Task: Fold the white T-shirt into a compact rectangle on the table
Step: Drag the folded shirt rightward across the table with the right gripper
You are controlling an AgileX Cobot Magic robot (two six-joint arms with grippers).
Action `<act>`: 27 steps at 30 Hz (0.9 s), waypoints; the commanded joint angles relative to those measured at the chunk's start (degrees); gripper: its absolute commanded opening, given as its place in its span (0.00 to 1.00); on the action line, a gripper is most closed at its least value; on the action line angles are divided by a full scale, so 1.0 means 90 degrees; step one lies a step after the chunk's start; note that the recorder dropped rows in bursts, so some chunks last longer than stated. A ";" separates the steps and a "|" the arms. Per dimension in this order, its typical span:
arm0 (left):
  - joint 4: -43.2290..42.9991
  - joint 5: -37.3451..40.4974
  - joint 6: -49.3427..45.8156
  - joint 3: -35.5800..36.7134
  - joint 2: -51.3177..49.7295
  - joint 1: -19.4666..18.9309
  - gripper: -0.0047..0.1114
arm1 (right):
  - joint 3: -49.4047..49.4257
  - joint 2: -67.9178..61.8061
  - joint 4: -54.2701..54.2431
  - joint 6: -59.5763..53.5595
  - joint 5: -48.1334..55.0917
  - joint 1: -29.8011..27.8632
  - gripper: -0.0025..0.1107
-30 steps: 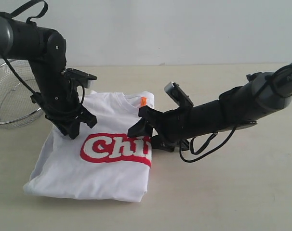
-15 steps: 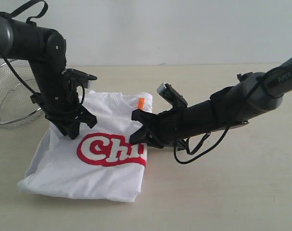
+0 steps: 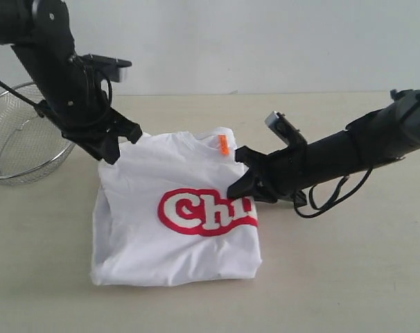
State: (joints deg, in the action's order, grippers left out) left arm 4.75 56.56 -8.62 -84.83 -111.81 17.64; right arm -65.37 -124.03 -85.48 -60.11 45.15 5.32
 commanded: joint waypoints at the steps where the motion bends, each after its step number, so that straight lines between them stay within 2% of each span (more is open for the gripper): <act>1: 0.0197 -0.0004 -0.0048 0.0012 0.0588 0.0033 0.22 | -0.0385 0.0021 0.0865 0.0546 0.0338 -0.0541 0.02; 10: 0.0281 0.0255 -0.0048 0.0012 0.1390 0.0033 0.22 | -0.1020 0.0021 0.1169 0.1021 0.0629 -0.1094 0.02; 13: 0.0281 0.0255 -0.0048 0.0012 0.1683 0.0033 0.22 | -0.1266 0.0021 0.1579 0.1371 0.0635 -0.1514 0.02; 20: 0.0404 0.0332 -0.0048 0.0012 0.1993 0.0033 0.22 | -0.1266 0.0021 0.1619 0.1412 0.0634 -0.2566 0.02; 27: 0.0426 0.0443 -0.0048 0.0012 0.2008 0.0033 0.22 | -0.1278 0.0021 0.1894 0.1412 0.0425 -0.3057 0.02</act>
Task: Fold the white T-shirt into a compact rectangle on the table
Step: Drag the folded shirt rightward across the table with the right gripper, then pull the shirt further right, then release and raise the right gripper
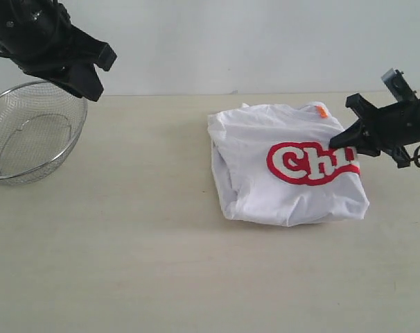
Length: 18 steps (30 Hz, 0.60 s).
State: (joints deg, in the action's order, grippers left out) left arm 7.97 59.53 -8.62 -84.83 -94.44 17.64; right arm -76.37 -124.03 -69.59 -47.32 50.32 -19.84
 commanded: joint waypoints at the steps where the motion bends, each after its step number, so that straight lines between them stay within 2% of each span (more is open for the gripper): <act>1: 0.0068 0.0138 -0.0048 0.0012 0.0077 0.0033 0.22 | -0.0069 0.0021 0.0160 -0.0009 -0.0149 -0.0297 0.02; 10: 0.0142 0.0210 -0.0048 0.0012 0.0234 0.0033 0.22 | -0.0748 -0.0001 0.0528 0.0634 0.0049 -0.0530 0.02; 18: 0.0142 0.0197 -0.0048 0.0012 0.0459 0.0033 0.22 | -0.0794 -0.0005 0.0715 0.0968 -0.0313 -0.0559 0.02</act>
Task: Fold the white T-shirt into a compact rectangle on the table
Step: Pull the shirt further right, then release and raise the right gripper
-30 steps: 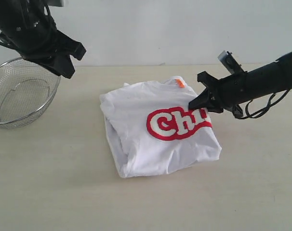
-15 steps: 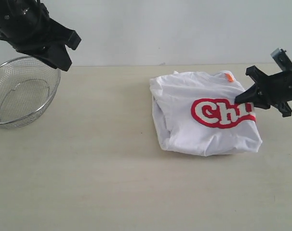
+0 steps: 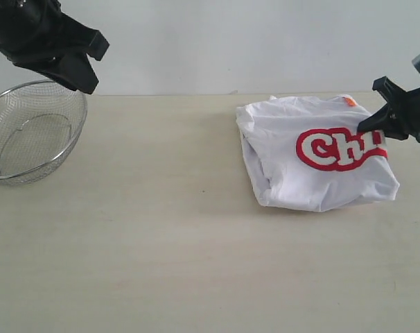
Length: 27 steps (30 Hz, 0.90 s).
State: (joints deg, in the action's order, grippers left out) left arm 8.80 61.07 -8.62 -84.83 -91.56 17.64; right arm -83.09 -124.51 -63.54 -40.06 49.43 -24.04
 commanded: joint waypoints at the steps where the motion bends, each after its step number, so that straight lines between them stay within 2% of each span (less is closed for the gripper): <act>1: 0.0050 0.0041 -0.0048 0.0012 0.0153 0.0033 0.22 | -0.0047 0.0048 0.0054 0.0178 -0.0247 -0.0120 0.02; 12: 0.0050 0.0067 -0.0048 0.0012 0.0167 0.0033 0.22 | -0.0047 0.0048 0.0696 0.0461 -0.0316 -0.0307 0.02; 23: 0.0050 0.0127 -0.0048 0.0012 0.0164 0.0033 0.22 | -0.0047 0.0048 0.0772 0.0461 -0.0490 -0.0314 0.02; 27: 0.0050 0.0175 -0.0048 0.0012 0.0164 0.0033 0.22 | -0.0047 0.0048 0.0913 0.0680 -0.0561 -0.0511 0.02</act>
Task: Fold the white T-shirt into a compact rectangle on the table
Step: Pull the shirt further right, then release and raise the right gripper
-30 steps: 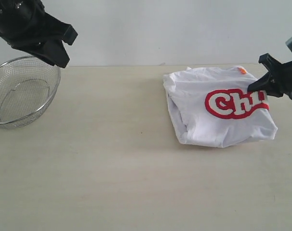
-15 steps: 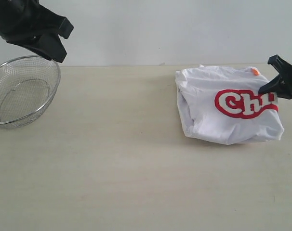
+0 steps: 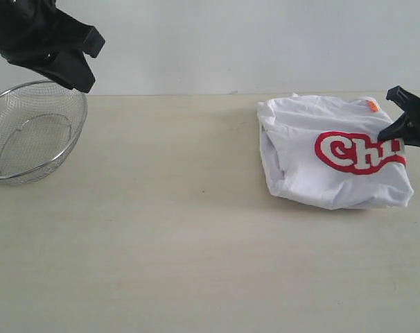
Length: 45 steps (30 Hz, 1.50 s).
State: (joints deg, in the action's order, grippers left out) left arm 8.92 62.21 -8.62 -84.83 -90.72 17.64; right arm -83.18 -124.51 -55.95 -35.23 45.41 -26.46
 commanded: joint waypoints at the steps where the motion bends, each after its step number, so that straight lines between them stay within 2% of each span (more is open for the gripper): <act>1: 0.0037 0.0047 -0.0048 0.0012 0.0070 0.0033 0.22 | -0.0037 0.0048 0.0083 0.0143 -0.0103 -0.0374 0.02; 4: 0.0037 0.0020 -0.0023 0.0012 0.0070 0.0033 0.22 | -0.0037 0.0048 0.0106 0.0083 0.0096 -0.0507 0.02; 12: 0.0080 0.0051 -0.0023 0.0012 0.0070 0.0033 0.22 | -0.0037 0.0048 0.0079 -0.0049 -0.0200 -0.0120 0.02; 17: 0.0080 0.0086 -0.0023 0.0012 0.0070 0.0033 0.22 | -0.0037 0.0048 0.0079 -0.0123 -0.0351 -0.0096 0.02; 19: 0.0080 0.0086 -0.0023 0.0012 0.0070 0.0033 0.22 | -0.0037 0.0048 0.0079 -0.0148 -0.0360 -0.0096 0.05; 21: 0.0080 0.0086 -0.0023 0.0012 0.0070 0.0033 0.22 | -0.0037 0.0048 0.0079 -0.0148 -0.0387 -0.0096 0.15; 26: 0.0080 0.0086 -0.0023 0.0012 0.0070 0.0033 0.22 | -0.0037 0.0048 0.0092 -0.0137 -0.0482 -0.0096 0.55; 27: 0.0080 0.0086 -0.0023 0.0012 0.0070 0.0033 0.22 | -0.0037 0.0048 0.0106 -0.0124 -0.0482 -0.0096 0.58; 39: 0.0080 0.0135 -0.0023 0.0012 0.0160 0.0033 0.22 | -0.0037 0.0115 0.1312 0.0865 -0.0364 -0.0121 0.59; 45: 0.0068 0.0158 -0.0023 0.0012 0.0331 0.0033 0.22 | -0.0037 0.0577 0.1414 0.1102 -0.0360 -0.0496 0.59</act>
State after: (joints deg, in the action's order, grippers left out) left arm 9.02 63.66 -8.62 -84.83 -88.97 17.64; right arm -83.22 -122.29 -44.35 -25.95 42.09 -28.80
